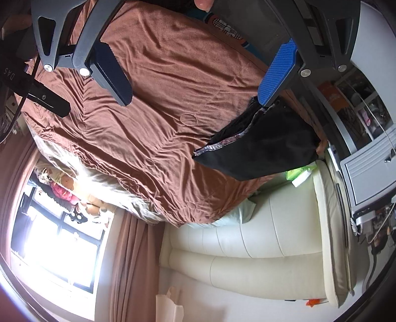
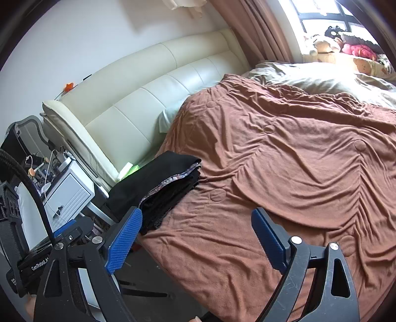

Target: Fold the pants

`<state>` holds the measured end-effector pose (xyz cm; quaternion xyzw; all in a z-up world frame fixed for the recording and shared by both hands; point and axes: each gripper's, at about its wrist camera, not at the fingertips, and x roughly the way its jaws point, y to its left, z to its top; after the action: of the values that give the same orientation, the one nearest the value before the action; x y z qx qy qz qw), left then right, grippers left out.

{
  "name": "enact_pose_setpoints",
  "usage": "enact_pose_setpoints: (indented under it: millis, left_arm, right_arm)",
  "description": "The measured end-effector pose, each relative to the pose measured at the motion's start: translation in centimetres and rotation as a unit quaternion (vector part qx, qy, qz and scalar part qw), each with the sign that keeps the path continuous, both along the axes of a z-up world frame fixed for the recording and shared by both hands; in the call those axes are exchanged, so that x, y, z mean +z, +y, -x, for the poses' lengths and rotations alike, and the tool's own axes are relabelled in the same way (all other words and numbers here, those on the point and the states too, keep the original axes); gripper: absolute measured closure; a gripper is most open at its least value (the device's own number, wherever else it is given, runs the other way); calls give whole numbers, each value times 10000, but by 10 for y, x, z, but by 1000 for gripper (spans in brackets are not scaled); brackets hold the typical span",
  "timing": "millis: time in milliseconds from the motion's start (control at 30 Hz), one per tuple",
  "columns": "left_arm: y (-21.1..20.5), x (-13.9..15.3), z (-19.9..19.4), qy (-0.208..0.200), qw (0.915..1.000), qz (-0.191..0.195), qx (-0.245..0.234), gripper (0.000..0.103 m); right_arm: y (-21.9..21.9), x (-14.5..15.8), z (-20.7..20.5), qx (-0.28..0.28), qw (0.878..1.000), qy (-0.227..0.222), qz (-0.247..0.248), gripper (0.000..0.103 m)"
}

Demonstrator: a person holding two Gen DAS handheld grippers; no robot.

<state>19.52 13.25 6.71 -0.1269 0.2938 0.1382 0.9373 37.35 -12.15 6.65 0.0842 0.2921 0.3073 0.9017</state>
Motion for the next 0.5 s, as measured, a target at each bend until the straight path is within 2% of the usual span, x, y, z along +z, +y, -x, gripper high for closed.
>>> enact_pose_setpoints:
  millis: [67, 367, 500]
  left_arm:
    - [-9, 1, 12, 2, 9999, -101, -45, 1]
    - [-36, 2, 64, -127, 9989, -306, -331, 1]
    - [-49, -2, 85, -142, 9979, -333, -541, 1]
  right_arm:
    - [-9, 1, 18, -74, 9999, -76, -16, 0]
    - [-39, -7, 102, -625, 9974, -365, -20, 0]
    - [-43, -10, 142, -915, 9942, -554, 142, 0]
